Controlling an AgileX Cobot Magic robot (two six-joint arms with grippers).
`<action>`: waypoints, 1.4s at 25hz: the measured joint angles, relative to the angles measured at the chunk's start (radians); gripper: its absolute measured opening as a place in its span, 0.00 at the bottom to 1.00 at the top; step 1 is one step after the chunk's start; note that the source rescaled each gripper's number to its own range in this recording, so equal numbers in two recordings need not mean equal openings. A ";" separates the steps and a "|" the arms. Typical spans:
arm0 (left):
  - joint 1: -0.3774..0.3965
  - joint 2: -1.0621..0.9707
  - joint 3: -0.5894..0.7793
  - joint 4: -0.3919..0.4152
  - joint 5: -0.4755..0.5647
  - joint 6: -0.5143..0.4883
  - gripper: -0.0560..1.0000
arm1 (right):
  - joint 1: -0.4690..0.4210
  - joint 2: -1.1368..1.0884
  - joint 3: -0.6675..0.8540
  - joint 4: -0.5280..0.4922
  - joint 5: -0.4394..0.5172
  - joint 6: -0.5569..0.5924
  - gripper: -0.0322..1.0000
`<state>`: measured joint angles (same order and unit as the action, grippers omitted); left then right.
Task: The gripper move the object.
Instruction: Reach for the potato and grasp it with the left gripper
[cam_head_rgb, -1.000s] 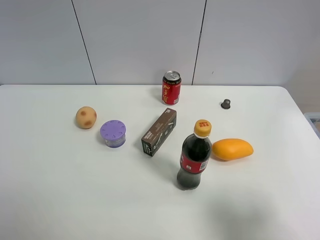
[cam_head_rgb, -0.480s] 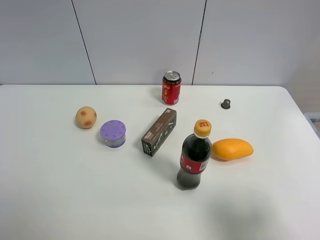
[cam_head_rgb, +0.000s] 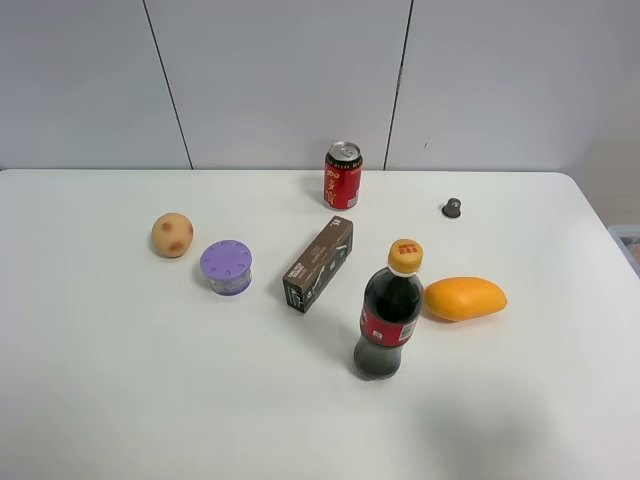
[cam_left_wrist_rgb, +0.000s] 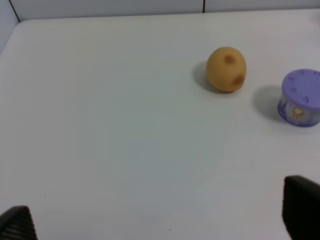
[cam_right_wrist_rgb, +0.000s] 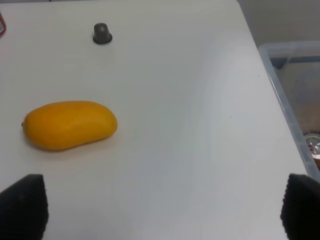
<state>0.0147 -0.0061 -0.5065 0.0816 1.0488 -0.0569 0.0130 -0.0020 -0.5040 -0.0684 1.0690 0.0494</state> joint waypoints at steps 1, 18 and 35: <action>0.000 0.000 0.000 0.000 0.000 0.000 1.00 | 0.000 0.000 0.000 0.000 0.000 0.000 1.00; 0.000 0.000 0.000 0.000 0.000 0.000 1.00 | 0.000 0.000 0.000 0.000 0.000 0.000 1.00; 0.000 0.073 -0.059 -0.044 0.009 0.000 1.00 | 0.000 0.000 0.000 0.000 0.000 0.000 1.00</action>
<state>0.0147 0.0665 -0.5652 0.0374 1.0579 -0.0569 0.0130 -0.0020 -0.5040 -0.0684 1.0690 0.0494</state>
